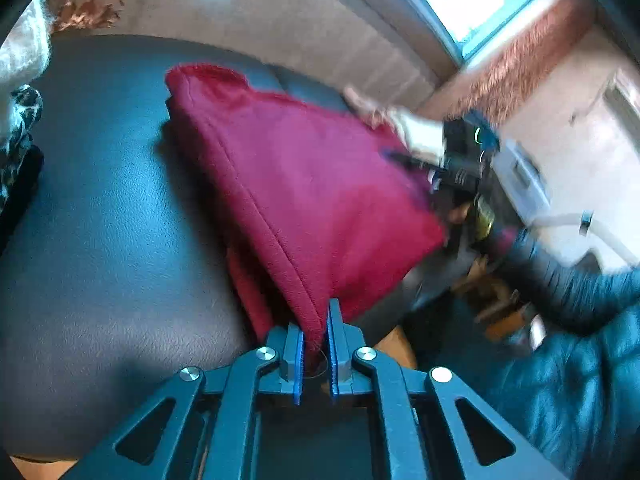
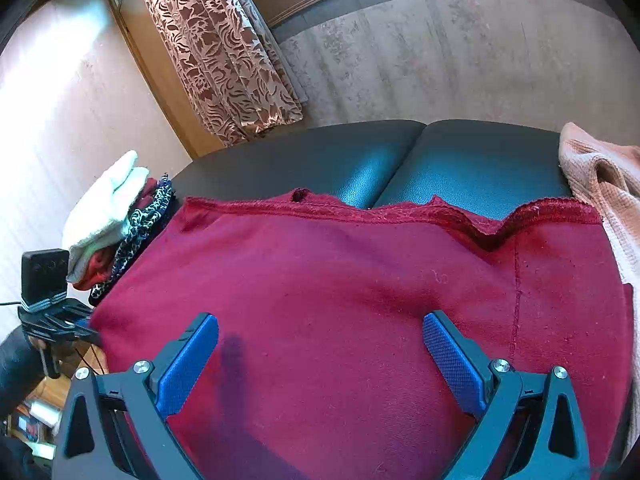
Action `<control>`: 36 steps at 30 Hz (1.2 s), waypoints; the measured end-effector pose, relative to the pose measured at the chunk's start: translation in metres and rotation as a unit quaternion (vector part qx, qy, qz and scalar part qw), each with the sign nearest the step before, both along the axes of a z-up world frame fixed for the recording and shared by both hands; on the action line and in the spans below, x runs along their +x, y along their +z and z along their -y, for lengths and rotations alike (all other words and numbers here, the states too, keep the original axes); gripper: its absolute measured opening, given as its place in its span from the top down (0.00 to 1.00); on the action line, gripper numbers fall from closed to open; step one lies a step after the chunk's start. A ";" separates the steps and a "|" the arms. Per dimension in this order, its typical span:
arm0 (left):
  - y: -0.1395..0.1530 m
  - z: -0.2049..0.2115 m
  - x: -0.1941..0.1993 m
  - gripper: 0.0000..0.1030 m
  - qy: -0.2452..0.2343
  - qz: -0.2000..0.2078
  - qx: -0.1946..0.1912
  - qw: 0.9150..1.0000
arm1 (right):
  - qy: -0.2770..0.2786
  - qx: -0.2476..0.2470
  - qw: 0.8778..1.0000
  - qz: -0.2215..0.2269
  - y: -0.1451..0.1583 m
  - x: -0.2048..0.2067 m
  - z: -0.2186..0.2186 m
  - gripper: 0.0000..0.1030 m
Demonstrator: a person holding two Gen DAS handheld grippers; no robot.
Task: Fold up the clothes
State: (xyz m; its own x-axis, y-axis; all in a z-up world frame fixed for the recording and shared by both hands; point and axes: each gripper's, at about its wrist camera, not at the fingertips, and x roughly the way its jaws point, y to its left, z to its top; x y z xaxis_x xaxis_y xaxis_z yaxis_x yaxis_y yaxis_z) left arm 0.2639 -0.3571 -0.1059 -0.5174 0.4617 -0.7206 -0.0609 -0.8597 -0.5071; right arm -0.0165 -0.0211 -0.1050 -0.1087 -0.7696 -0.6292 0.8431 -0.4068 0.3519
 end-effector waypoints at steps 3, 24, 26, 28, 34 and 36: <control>-0.013 0.008 -0.001 0.92 0.011 0.022 0.031 0.999 | 0.007 -0.002 1.000 0.001 0.000 0.000 0.001 0.00; 0.000 -0.019 -0.040 0.96 0.192 -0.032 -0.030 0.980 | 0.003 0.026 0.999 -0.033 0.002 0.015 -0.001 0.00; -0.008 -0.011 -0.033 0.97 0.202 -0.031 -0.001 0.979 | 0.006 0.027 0.999 -0.040 0.001 0.017 -0.002 0.00; -0.006 -0.012 -0.032 0.98 0.206 -0.030 -0.002 0.978 | 0.006 0.030 0.999 -0.037 0.000 0.016 -0.001 0.00; 0.014 -0.014 -0.050 0.88 0.222 -0.031 0.006 0.974 | 0.004 0.027 0.999 -0.032 0.003 0.012 0.001 0.00; 0.017 -0.013 -0.062 0.85 0.225 -0.035 -0.002 0.974 | 0.001 0.031 0.999 -0.034 0.003 0.014 0.002 0.00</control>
